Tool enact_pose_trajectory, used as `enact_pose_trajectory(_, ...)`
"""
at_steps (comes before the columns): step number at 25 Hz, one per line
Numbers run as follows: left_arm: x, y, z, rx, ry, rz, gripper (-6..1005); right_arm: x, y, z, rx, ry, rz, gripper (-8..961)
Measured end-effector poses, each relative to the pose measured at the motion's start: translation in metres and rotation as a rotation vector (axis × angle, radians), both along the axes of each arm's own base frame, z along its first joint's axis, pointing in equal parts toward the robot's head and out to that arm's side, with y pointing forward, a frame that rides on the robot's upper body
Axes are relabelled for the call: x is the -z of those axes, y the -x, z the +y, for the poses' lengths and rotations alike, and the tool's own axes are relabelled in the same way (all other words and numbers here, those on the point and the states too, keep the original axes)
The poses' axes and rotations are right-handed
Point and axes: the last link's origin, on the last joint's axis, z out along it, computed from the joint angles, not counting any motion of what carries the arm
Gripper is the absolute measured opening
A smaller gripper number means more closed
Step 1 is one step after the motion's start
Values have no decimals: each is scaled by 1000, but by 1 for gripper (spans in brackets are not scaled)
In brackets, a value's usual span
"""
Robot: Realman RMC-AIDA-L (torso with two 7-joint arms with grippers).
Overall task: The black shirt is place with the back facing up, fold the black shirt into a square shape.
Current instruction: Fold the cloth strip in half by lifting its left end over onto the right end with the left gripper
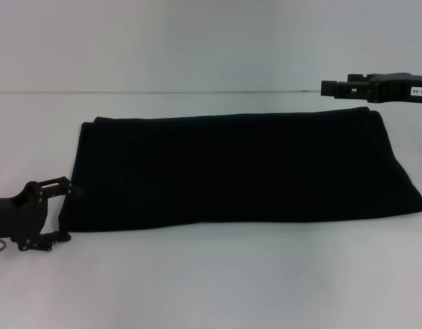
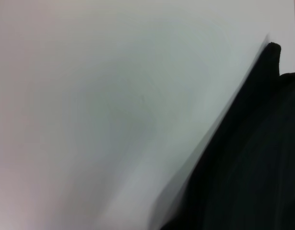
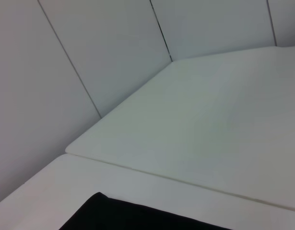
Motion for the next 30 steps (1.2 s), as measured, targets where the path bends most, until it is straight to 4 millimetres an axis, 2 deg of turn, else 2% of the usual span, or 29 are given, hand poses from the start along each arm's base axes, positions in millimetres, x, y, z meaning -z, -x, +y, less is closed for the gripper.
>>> enact_pose_trajectory(30, -2, 1, 3, 5, -9, 22, 921, -1, 2, 0, -4, -8, 13, 920)
